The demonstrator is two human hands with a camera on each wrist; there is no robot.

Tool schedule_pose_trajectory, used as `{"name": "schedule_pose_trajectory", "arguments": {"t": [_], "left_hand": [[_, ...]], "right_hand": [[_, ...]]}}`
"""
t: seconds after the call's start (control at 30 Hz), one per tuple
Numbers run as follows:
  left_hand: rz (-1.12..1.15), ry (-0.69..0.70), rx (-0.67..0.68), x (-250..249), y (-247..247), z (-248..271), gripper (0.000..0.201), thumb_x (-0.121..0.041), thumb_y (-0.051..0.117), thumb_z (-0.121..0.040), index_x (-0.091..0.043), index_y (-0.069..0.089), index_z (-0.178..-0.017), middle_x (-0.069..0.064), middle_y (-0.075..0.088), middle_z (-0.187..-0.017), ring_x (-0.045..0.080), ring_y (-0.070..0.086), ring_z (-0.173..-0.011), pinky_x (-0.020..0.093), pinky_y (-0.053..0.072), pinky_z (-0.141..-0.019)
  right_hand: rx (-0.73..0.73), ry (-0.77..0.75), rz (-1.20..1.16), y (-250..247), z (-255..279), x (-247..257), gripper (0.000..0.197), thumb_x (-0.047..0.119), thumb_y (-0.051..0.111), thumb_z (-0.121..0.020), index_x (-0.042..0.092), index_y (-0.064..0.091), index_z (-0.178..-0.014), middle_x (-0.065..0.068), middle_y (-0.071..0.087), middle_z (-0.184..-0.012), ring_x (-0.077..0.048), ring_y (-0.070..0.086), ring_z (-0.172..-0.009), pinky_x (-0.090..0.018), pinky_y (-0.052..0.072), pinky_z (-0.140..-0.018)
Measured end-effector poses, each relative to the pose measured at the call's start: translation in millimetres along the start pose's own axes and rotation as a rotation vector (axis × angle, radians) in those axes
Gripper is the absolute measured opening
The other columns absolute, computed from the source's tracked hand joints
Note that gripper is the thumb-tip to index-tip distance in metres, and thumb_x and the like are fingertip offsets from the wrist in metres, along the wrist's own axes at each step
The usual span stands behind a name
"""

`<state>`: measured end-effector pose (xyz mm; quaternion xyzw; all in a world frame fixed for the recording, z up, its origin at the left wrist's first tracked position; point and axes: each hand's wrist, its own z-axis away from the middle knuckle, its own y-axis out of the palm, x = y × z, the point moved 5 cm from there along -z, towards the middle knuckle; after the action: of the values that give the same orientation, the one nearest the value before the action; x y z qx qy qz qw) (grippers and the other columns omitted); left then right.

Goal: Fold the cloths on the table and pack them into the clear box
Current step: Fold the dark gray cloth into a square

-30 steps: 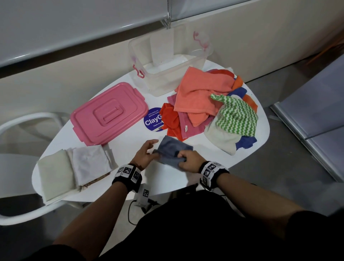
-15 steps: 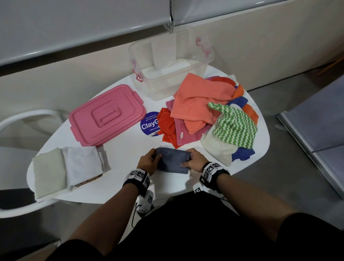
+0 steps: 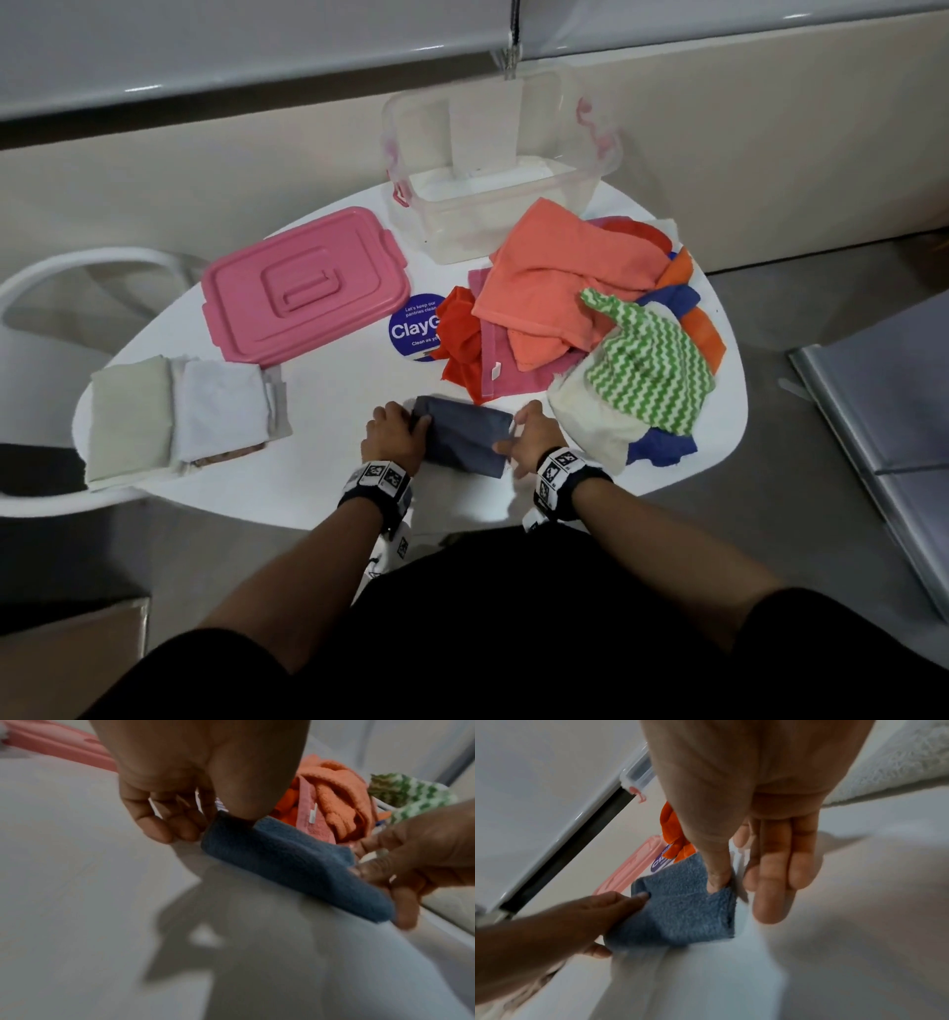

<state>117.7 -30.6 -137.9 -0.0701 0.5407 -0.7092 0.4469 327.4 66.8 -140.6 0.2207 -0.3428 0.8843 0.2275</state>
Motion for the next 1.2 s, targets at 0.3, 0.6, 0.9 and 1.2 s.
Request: {"name": "schedule_pose_trajectory", "arguments": {"t": [0.3, 0.6, 0.9, 1.2], "left_hand": [[0.072, -0.035, 0.287, -15.6, 0.4, -4.9, 0.039, -0.044, 0.072, -0.082, -0.012, 0.058, -0.098, 0.006, 0.061, -0.092, 0.024, 0.06, -0.082, 0.03, 0.046, -0.067], [0.666, 0.09, 0.427, -15.1, -52.3, 0.3, 0.037, -0.018, 0.084, -0.076, -0.019, 0.053, -0.096, 0.001, 0.07, -0.074, 0.012, 0.061, -0.058, 0.025, 0.047, -0.05], [0.818, -0.104, 0.05, 102.7, -111.3, -30.5, 0.021, -0.01, 0.073, -0.085, -0.026, 0.061, -0.092, 0.003, 0.068, -0.085, 0.021, 0.062, -0.083, 0.027, 0.05, -0.073], [0.562, -0.039, -0.123, 179.8, -212.7, -89.3, 0.018, -0.01, 0.072, -0.084, -0.019, 0.06, -0.095, -0.004, 0.064, -0.093, 0.009, 0.059, -0.085, 0.013, 0.045, -0.08]], "right_hand": [[-0.104, -0.465, 0.65, -2.2, 8.5, 45.2, 0.068, 0.013, 0.071, -0.068, 0.023, 0.042, -0.128, -0.004, 0.046, -0.127, -0.026, 0.048, -0.119, -0.04, 0.039, -0.096], [0.432, -0.097, -0.114, 37.3, 15.5, 80.7, 0.021, 0.015, 0.064, -0.057, 0.015, 0.065, -0.078, -0.01, 0.063, -0.081, -0.025, 0.057, -0.082, -0.033, 0.043, -0.073], [0.616, -0.106, 0.007, 123.0, 32.9, 147.3, 0.029, -0.004, 0.054, -0.083, 0.01, 0.052, -0.109, -0.012, 0.06, -0.093, -0.026, 0.062, -0.07, -0.028, 0.054, -0.056], [0.745, -0.142, -0.068, 212.8, 29.1, 251.4, 0.042, 0.0, 0.062, -0.092, 0.003, 0.044, -0.13, -0.019, 0.066, -0.117, -0.021, 0.072, -0.066, -0.032, 0.061, -0.06]]}}
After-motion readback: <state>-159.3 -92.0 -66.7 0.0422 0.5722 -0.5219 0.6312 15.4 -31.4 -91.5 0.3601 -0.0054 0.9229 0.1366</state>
